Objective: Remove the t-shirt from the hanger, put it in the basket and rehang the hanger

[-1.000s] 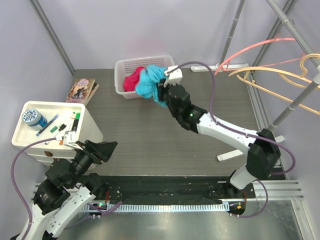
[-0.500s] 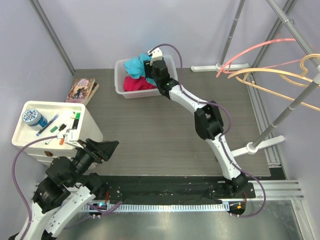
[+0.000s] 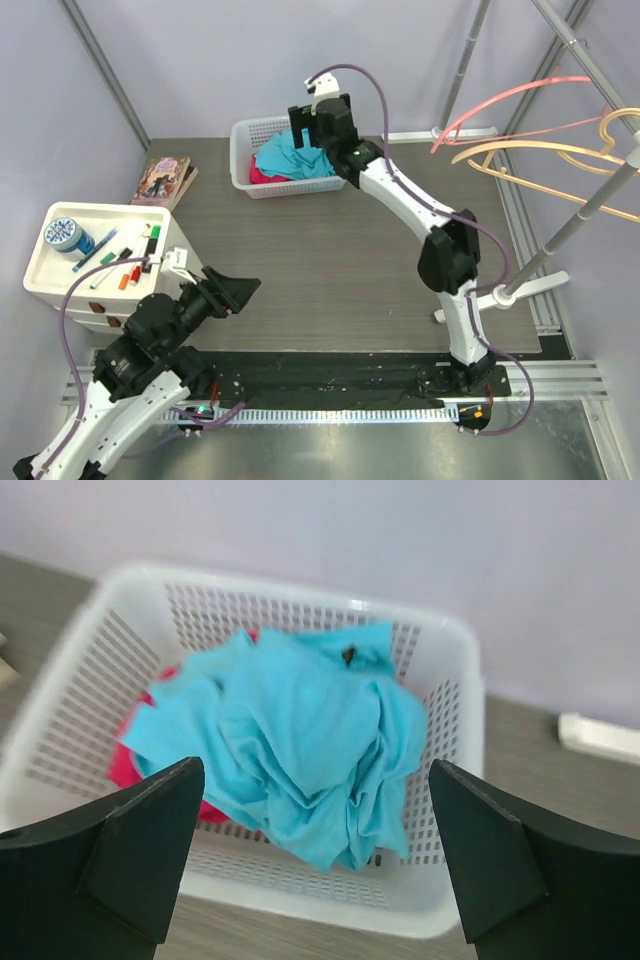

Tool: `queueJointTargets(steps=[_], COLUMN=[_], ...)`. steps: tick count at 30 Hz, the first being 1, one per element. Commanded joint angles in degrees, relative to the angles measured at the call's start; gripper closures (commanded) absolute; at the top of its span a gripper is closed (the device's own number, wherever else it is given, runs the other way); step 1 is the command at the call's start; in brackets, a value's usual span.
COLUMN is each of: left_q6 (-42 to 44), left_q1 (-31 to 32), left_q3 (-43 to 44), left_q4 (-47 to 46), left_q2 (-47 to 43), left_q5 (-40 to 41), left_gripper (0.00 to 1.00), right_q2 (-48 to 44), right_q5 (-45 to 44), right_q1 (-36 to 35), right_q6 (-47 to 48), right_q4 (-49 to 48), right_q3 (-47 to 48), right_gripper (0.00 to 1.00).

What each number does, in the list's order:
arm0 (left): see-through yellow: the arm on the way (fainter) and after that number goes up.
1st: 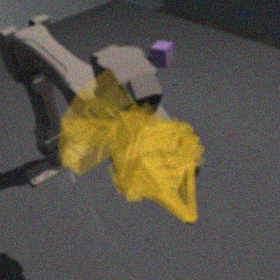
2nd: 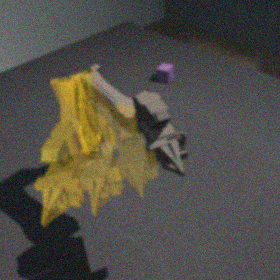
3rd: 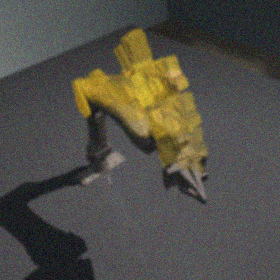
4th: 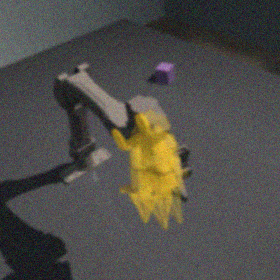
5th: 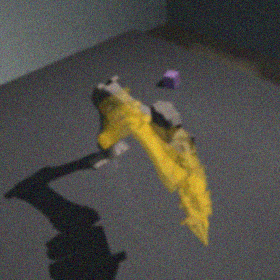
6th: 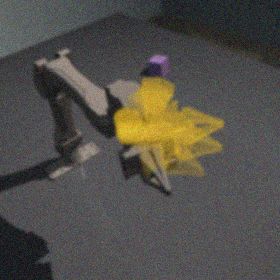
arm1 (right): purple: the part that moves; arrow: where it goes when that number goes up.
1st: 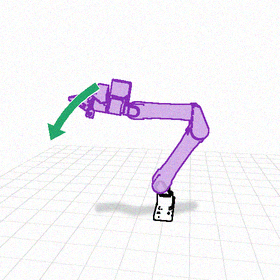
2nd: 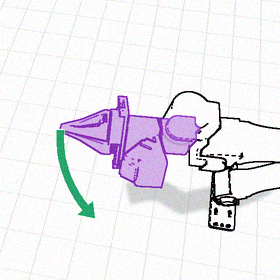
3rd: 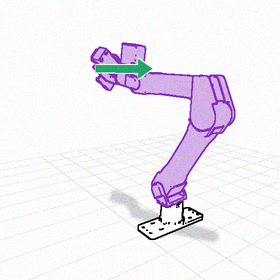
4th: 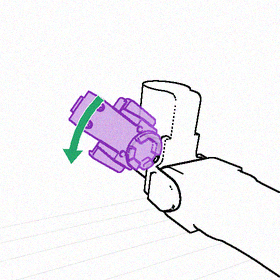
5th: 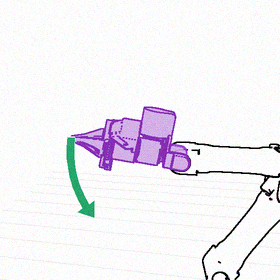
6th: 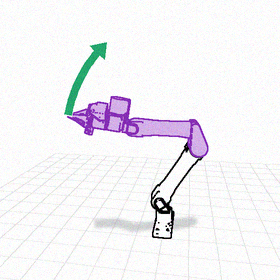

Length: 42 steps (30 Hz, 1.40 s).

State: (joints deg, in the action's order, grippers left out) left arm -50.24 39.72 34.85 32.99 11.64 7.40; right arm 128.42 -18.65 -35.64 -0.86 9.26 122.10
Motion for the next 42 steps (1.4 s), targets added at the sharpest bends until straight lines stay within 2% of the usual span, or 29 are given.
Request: queueJointTargets(steps=[1, 3, 6, 7, 9, 10, 13, 17, 22, 26, 29, 35, 42], left_q6=[-1.35, -1.96, -2.23, -2.32, -2.5, -2.93, -3.81, -6.0, -7.68, -9.61, -11.02, -13.57, -16.2], left_q1=[0.09, 0.09, 0.09, 0.09, 0.09, 0.09, 0.09, 0.09, 0.09, 0.09, 0.09, 0.09, 0.09], left_q3=[-1.27, -1.54, -1.89, -2.15, -3.03, -4.25, -6.98, -10.41, -14.89, -19.2, -22.54, -27.81, -34.05], left_q4=[-7.06, -7.94, -8.82, -9.08, -10.4, -11.1, -14.61, -19.19, -25.34, -29.73, -32.72, -36.16, -34.31], left_q2=[1.8, 2.51, 4.09, 4.79, 5.23, 5.41, 6.11, 7.34, 8.66, 8.93, 8.93, 5.51, -2.31], left_q5=[-2.12, -3.18, -4.76, -5.02, -5.98, -6.34, -8.7, -10.82, -12.76, -13.55, -13.9, -13.99, -13.2], left_gripper=[0.32, 0.32, 0.32, 0.32, 0.33, 0.32, 0.32, 0.32, 0.32, 0.32, 0.32, 0.32, 0.32], right_q2=[-13.53, -17.84, -26.62, -29.17, -37.49, -40.67, -50.41, -59.41, -71.18, -82.6, -87.53, -92.2, -100.02], right_q5=[-2.0, -3.22, -4.29, -3.85, -2.45, -2.35, -2.17, -2.18, 1.16, 0.03, -3.84, -4.11, -4.46], right_q1=[-3.38, -5.48, -8.03, -8.57, -9.62, -11.11, -14.44, -17.53, -17.98, -18.06, -18.06, -18.06, -18.06], right_q6=[0.6, -0.79, -6.32, -10.78, -14.24, -15.91, -20.04, -29.33, -36.22, -40.26, -43.95, -51.42, -60.04], right_q4=[2.42, 7.51, 9.64, 9.12, 5.17, 3.5, -2.74, -2.84, -5.91, -10.65, -11.53, -19.78, -32.8], right_q3=[-2.74, -3.18, -11.07, -18.58, -27.58, -36.93, -53.56, -67.15, -84.09, -94.31, -100.29, -111.45, -126.56], right_gripper=[0.01, 0.01, 0.01, 0.01, 0.01, 0.01, 0.01, 0.01, 0.01, 0.01, 0.01, 0.01, 0.01])
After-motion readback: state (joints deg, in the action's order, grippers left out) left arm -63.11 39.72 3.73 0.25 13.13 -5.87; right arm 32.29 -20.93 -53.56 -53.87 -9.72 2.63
